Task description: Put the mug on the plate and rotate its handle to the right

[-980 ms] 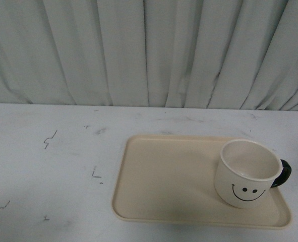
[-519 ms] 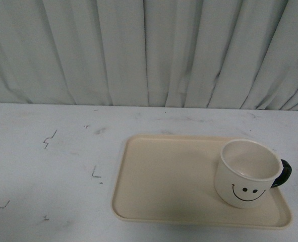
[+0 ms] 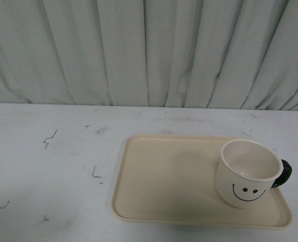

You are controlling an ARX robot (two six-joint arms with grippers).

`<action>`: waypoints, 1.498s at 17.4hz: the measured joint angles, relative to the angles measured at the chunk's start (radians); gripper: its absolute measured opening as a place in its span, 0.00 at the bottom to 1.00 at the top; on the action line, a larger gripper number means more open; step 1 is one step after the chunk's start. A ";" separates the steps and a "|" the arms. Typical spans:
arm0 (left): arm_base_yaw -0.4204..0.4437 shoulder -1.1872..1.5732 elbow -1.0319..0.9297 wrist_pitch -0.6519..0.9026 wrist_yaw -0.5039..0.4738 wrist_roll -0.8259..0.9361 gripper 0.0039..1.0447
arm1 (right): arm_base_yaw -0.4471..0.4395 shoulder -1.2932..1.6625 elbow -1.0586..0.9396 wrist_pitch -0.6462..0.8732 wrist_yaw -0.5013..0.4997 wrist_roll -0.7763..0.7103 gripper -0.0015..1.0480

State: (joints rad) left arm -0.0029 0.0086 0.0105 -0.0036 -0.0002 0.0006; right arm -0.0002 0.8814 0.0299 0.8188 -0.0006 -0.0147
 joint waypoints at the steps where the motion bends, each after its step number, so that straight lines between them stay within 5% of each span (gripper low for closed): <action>1: 0.000 0.000 0.000 0.000 0.000 0.000 0.94 | 0.000 -0.058 -0.002 -0.034 0.000 0.000 0.02; 11: 0.000 0.000 0.000 0.000 0.000 0.000 0.94 | 0.000 -0.500 -0.019 -0.439 0.000 0.000 0.02; 21: 0.000 0.000 0.000 0.000 0.000 0.000 0.94 | 0.000 -0.715 -0.019 -0.651 0.000 0.000 0.02; 22: 0.000 0.000 0.000 0.000 0.000 0.000 0.94 | 0.000 -0.825 -0.018 -0.816 -0.001 0.000 0.02; 26: 0.000 0.000 0.000 0.000 0.000 0.000 0.94 | 0.000 -0.878 -0.018 -0.830 0.001 0.001 0.02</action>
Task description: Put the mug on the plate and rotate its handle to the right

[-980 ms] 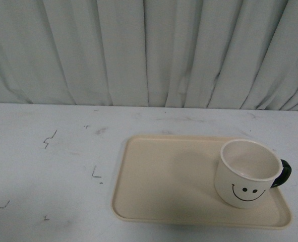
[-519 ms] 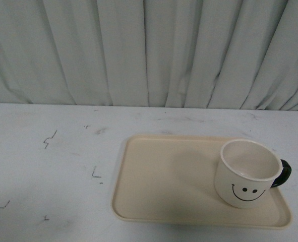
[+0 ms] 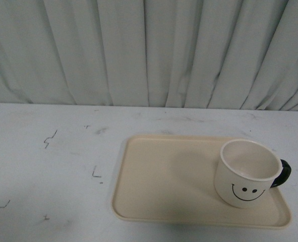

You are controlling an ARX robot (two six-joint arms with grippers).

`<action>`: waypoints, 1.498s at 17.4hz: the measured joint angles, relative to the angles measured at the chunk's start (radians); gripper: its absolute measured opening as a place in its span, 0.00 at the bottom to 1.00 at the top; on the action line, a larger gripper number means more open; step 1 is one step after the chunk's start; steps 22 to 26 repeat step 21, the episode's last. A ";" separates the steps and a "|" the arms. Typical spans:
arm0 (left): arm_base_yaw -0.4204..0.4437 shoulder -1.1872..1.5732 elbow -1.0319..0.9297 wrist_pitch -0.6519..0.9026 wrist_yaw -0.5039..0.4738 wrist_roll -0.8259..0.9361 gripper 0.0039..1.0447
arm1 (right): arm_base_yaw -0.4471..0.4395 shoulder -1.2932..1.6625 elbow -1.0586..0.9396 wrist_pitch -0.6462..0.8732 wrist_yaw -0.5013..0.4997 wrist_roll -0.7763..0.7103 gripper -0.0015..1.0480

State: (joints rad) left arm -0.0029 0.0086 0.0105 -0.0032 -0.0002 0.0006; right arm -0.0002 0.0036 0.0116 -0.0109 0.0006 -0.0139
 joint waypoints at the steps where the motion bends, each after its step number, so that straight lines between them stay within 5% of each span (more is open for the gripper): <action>1: 0.000 0.000 0.000 0.000 0.000 0.000 0.94 | 0.000 0.002 0.000 0.000 0.000 0.000 0.02; 4: 0.000 0.000 0.000 0.000 0.000 0.000 0.94 | 0.000 0.000 0.000 0.006 0.000 -0.001 0.07; 18: 0.000 0.000 0.000 0.000 0.000 0.000 0.94 | 0.000 0.000 0.000 0.006 0.000 0.000 0.96; 26: 0.000 0.000 0.000 0.000 0.000 0.000 0.94 | 0.000 0.000 0.000 0.006 0.000 0.000 0.94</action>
